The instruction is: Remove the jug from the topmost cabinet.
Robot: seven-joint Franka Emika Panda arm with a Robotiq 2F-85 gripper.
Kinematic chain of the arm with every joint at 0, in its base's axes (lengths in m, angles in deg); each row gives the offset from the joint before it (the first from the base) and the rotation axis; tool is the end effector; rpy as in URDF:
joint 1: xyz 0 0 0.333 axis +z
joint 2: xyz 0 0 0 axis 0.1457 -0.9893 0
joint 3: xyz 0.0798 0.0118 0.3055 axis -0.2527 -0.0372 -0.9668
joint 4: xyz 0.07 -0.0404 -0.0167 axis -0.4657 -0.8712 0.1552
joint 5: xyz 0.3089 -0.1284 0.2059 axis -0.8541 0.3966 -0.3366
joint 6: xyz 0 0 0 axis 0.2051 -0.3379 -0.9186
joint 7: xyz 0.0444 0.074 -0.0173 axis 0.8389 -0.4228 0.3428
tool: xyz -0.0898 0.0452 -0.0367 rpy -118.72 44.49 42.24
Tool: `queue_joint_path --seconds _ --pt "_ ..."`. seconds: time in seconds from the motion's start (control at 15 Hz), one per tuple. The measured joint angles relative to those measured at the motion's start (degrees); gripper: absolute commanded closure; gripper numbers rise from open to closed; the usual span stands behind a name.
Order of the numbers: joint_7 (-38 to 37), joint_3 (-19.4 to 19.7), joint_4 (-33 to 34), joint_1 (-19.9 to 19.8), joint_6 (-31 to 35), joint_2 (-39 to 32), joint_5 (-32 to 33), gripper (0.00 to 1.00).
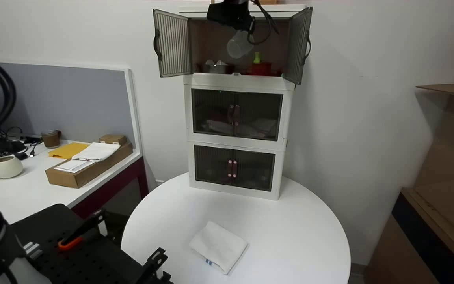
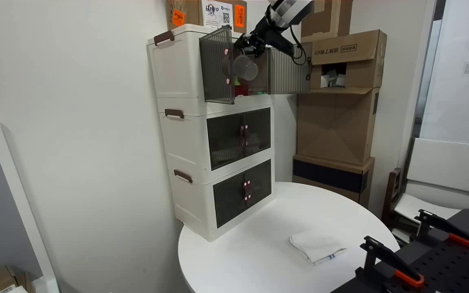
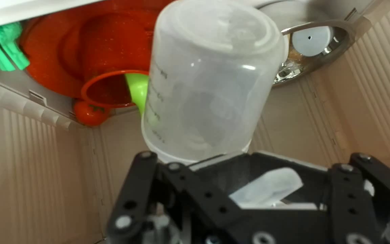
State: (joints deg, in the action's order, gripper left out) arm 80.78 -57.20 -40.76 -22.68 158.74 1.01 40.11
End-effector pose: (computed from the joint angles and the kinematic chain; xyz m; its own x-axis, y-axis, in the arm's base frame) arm 0.6733 0.0074 0.5329 0.5879 -0.0209 0.8087 0.2752 -0.9349 -0.2242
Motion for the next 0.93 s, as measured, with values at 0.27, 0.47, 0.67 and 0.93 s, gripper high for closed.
queue_joint_path --seconds 0.27,0.47,0.67,0.93 --pt "-1.41 0.27 -6.22 -0.62 1.18 4.08 -1.53 1.0" --pt "-3.84 0.49 -11.43 -0.67 2.39 5.84 -2.26 1.0" --pt "-6.39 0.5 -16.5 -0.67 3.38 7.08 -4.11 1.0" --pt "-11.27 0.5 -22.42 -0.62 7.92 7.76 -5.08 1.0"
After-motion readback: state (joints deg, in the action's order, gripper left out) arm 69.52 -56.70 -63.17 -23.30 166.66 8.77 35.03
